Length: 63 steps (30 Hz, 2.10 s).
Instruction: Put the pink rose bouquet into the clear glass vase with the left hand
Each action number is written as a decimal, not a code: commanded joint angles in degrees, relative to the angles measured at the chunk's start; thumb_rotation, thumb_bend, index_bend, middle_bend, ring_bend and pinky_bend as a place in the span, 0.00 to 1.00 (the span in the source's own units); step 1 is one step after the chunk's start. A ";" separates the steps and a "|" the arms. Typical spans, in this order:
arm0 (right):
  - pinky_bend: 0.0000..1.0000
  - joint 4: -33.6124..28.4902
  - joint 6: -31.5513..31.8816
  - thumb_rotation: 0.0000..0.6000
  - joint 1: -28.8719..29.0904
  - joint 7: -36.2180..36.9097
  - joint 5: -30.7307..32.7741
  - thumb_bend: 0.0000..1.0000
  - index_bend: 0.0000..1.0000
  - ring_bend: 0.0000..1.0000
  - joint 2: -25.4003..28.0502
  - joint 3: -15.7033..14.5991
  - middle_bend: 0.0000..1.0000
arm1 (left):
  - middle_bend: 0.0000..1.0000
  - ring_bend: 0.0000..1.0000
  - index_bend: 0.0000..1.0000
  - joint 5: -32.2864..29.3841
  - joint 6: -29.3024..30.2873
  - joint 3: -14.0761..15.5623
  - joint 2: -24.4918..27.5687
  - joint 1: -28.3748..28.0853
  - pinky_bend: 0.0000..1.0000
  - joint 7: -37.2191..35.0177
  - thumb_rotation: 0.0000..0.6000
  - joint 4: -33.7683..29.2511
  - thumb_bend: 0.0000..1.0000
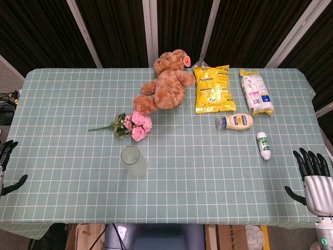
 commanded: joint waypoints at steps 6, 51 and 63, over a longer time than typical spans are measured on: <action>0.00 -0.13 -0.14 1.00 -0.05 -0.03 -0.29 0.19 0.01 0.04 0.13 -0.24 0.06 | 0.08 0.00 0.12 0.50 -0.19 -0.06 -0.01 0.12 0.00 0.29 1.00 -0.18 0.30; 0.00 -0.11 -3.66 1.00 1.31 -3.52 0.90 0.19 0.01 0.04 -1.87 -0.57 0.06 | 0.07 0.00 0.07 -37.73 -37.69 -15.68 -11.50 -34.29 0.00 27.30 1.00 2.29 0.22; 0.00 0.38 -4.41 1.00 1.65 -5.12 2.04 0.19 0.01 0.04 -2.81 -0.32 0.06 | 0.07 0.00 0.07 -51.60 -39.73 -15.56 -20.08 -43.70 0.00 33.68 1.00 10.18 0.21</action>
